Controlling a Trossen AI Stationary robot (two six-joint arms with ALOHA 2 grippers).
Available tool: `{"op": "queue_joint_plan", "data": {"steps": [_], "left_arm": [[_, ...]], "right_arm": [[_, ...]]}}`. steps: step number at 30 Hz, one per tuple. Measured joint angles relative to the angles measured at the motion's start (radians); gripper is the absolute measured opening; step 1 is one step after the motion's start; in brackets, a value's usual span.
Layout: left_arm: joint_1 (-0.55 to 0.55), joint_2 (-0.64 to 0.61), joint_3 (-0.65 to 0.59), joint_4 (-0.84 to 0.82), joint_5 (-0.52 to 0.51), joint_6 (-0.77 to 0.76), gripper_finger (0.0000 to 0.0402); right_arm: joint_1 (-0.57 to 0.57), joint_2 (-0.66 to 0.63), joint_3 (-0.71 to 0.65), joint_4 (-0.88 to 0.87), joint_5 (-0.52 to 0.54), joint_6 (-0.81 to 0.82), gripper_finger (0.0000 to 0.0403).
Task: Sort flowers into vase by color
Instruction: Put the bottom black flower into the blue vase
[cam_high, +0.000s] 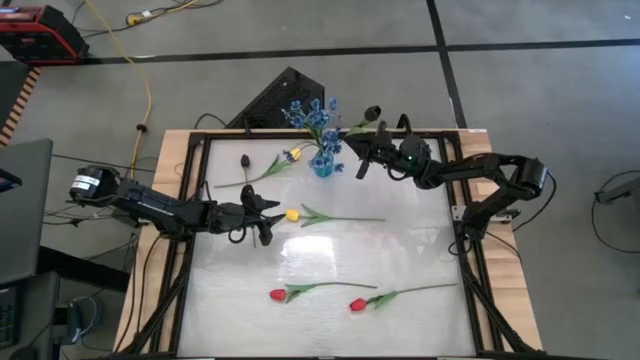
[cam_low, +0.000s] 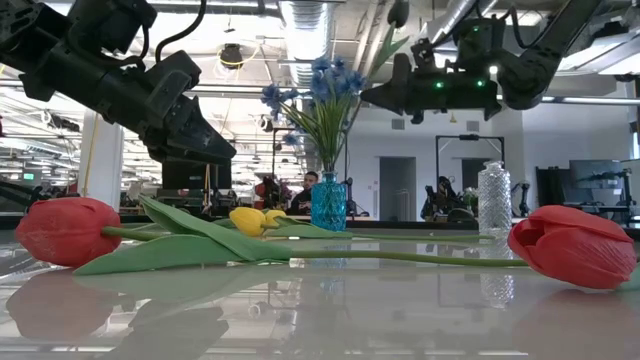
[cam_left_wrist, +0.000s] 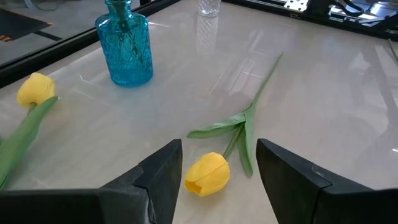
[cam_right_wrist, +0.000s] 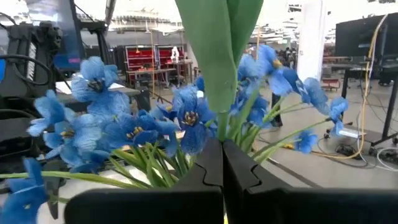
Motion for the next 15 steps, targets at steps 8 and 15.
{"op": "queue_joint_plan", "data": {"steps": [8, 15], "left_arm": [[0.000, 0.000, 0.000, 0.000, 0.000, 0.000, 0.0195], [0.000, 0.000, 0.000, 0.000, 0.000, 0.000, 0.0195]], "right_arm": [[-0.003, 0.000, 0.000, -0.049, 0.028, 0.043, 0.0016], [-0.002, 0.000, 0.000, -0.053, 0.028, 0.063, 0.0019]]}}
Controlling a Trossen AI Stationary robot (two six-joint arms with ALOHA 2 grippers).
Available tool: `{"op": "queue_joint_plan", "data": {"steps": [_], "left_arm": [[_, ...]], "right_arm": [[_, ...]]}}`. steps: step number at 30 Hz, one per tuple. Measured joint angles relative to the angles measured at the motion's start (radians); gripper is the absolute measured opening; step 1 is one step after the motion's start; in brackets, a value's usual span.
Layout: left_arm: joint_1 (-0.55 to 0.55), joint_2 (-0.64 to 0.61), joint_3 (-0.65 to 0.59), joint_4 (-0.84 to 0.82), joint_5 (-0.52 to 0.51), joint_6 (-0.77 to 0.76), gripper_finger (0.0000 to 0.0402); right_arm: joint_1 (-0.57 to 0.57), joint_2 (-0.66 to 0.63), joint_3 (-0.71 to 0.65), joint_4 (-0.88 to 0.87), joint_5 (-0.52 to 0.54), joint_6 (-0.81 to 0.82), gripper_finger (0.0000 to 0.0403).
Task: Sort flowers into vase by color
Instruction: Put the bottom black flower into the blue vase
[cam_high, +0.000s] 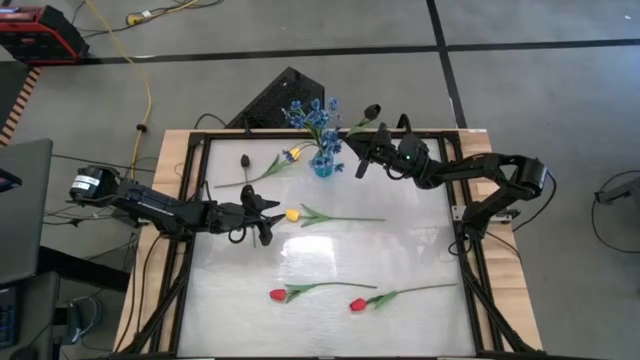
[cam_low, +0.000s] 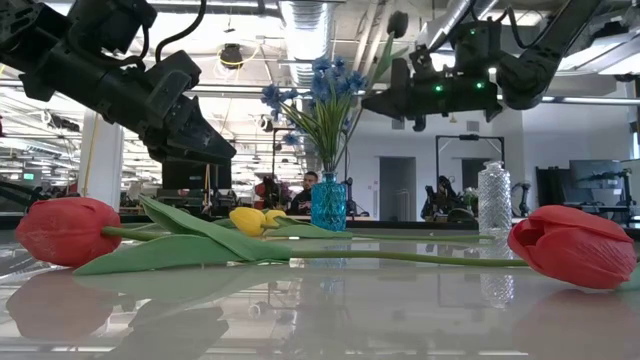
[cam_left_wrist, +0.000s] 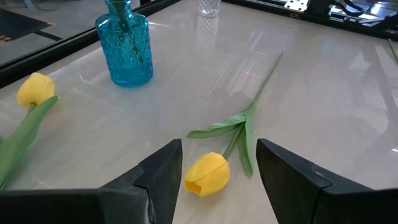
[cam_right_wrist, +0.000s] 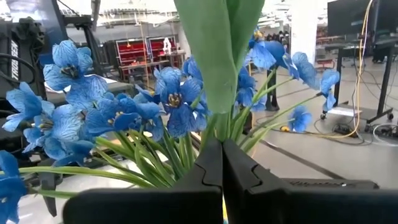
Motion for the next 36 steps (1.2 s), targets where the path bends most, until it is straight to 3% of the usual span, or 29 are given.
{"op": "queue_joint_plan", "data": {"steps": [12, 23, 36], "left_arm": [[0.000, 0.000, 0.000, 0.000, 0.000, 0.000, 0.0195], [0.000, 0.000, 0.000, -0.001, 0.006, 0.005, 0.0195], [0.000, 0.000, 0.000, -0.001, 0.008, 0.011, 0.0195]], "right_arm": [[0.023, 0.078, 0.061, -0.057, -0.003, 0.011, 0.0018], [0.021, 0.123, 0.132, -0.223, 0.000, 0.006, 0.0020], [0.020, 0.115, 0.132, -0.262, -0.012, 0.003, 0.0105]]}}
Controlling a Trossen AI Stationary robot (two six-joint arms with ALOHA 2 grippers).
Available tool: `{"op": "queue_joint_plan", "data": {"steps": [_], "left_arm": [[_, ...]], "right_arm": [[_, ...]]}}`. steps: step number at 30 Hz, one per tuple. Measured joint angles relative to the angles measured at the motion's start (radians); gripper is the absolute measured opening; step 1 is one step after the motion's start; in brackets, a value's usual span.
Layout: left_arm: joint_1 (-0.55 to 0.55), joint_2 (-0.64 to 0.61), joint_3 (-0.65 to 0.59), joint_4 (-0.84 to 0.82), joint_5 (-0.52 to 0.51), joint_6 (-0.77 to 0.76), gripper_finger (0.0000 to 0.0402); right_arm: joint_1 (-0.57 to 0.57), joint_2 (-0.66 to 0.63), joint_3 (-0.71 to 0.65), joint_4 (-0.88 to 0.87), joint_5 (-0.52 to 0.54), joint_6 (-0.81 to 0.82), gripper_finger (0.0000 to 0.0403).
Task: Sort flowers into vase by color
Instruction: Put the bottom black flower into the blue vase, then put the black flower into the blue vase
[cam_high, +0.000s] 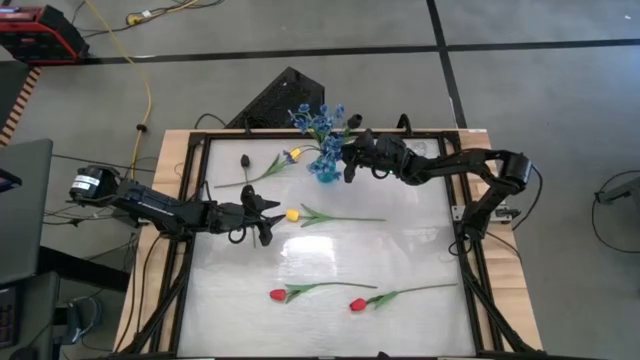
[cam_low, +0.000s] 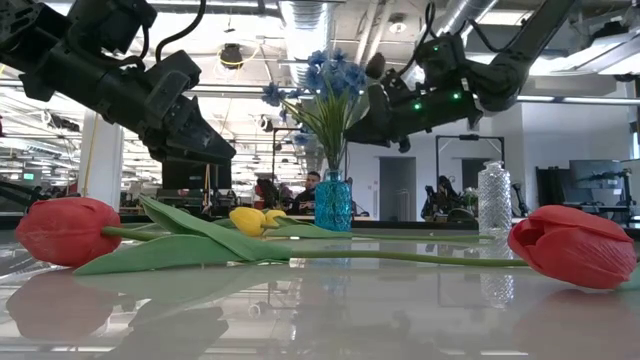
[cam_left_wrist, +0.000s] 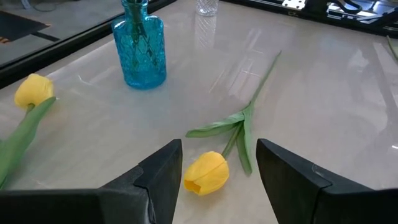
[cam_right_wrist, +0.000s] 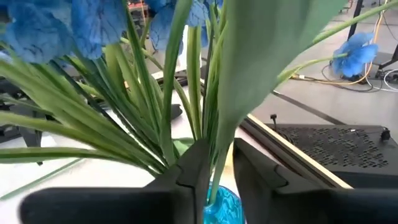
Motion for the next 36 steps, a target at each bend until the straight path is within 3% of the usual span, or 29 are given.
{"op": "queue_joint_plan", "data": {"steps": [6, 11, 14, 19, 26, 36], "left_arm": [[0.000, 0.000, 0.000, -0.003, -0.004, -0.024, 0.0195], [0.038, -0.022, 0.004, -0.029, -0.065, -0.104, 0.0195], [0.113, -0.046, 0.047, -0.189, -0.068, -0.244, 0.0192], [0.261, -0.054, 0.169, -0.620, -0.025, -0.461, 0.0178], [0.354, 0.015, 0.271, -0.963, -0.009, -0.611, 0.0147], [0.348, 0.159, 0.271, -0.963, -0.007, -0.731, 0.0121]], "right_arm": [[-0.007, -0.121, 0.000, -0.255, -0.005, -0.076, 0.0163], [-0.023, -0.256, 0.000, -0.501, -0.006, -0.080, 0.0194], [-0.029, -0.330, 0.000, -0.637, -0.006, -0.079, 0.0203], [-0.013, -0.426, 0.000, -0.810, -0.007, -0.067, 0.0206], [0.046, -0.450, 0.000, -0.901, -0.008, -0.064, 0.0202], [0.108, -0.441, 0.000, -0.908, -0.009, -0.107, 0.0200]]}}
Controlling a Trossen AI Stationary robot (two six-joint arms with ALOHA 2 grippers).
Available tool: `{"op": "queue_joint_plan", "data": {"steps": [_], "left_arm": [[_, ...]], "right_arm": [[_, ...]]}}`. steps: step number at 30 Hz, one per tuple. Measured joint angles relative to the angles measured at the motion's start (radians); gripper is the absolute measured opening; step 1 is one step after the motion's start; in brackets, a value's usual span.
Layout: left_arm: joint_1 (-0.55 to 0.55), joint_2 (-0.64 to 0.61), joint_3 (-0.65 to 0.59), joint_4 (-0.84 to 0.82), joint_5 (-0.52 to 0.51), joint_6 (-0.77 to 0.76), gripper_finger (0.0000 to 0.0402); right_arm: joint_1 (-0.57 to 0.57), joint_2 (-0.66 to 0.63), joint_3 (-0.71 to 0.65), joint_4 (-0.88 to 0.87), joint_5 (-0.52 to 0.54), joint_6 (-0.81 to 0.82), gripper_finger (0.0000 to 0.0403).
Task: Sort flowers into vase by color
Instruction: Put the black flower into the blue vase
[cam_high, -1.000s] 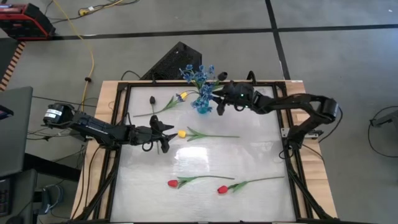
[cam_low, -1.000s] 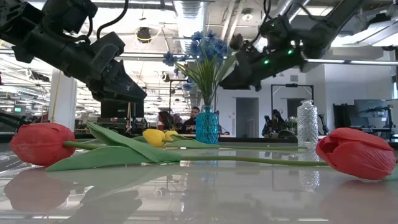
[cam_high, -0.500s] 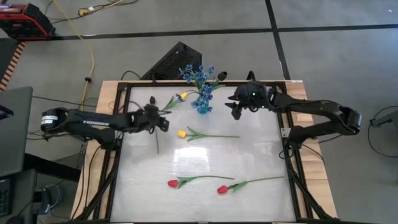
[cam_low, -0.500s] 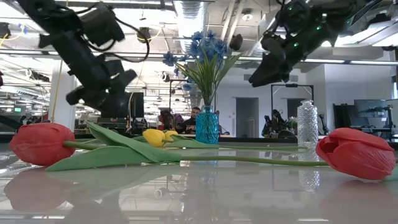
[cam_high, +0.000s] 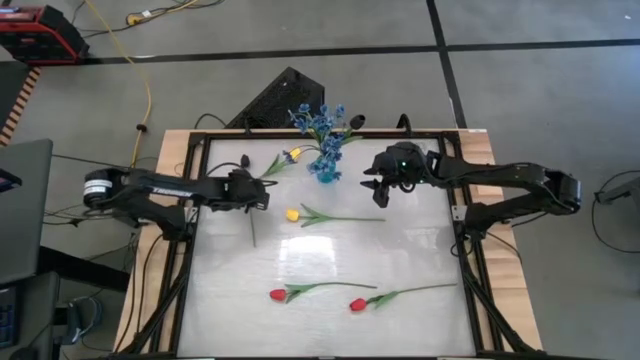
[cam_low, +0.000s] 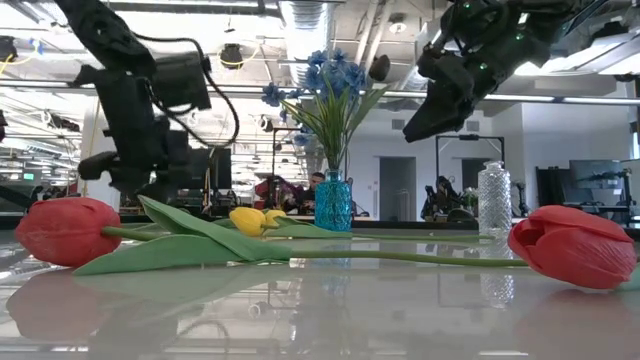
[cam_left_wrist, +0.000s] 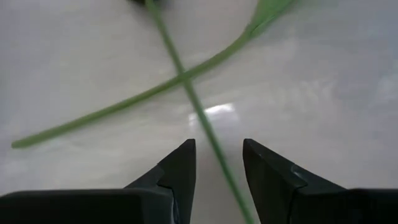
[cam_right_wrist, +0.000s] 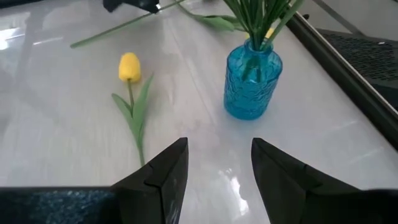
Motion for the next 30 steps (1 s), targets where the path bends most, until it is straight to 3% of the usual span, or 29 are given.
{"op": "queue_joint_plan", "data": {"steps": [7, 12, 19, 30], "left_arm": [[-0.001, 0.144, 0.003, 0.119, -0.008, 0.014, 0.0120], [-0.001, 0.151, 0.003, 0.119, -0.009, 0.024, 0.0099], [-0.031, -0.009, -0.003, 0.151, -0.044, 0.126, 0.0009], [-0.144, -0.340, -0.002, 0.311, -0.246, 0.341, 0.0002]], "right_arm": [[-0.003, 0.000, 0.000, -0.016, 0.000, -0.017, 0.0200], [-0.004, 0.000, 0.000, -0.032, 0.000, -0.023, 0.0200], [-0.003, 0.000, 0.000, -0.041, 0.000, -0.020, 0.0200], [-0.002, 0.000, 0.000, -0.051, 0.000, 0.017, 0.0200]]}}
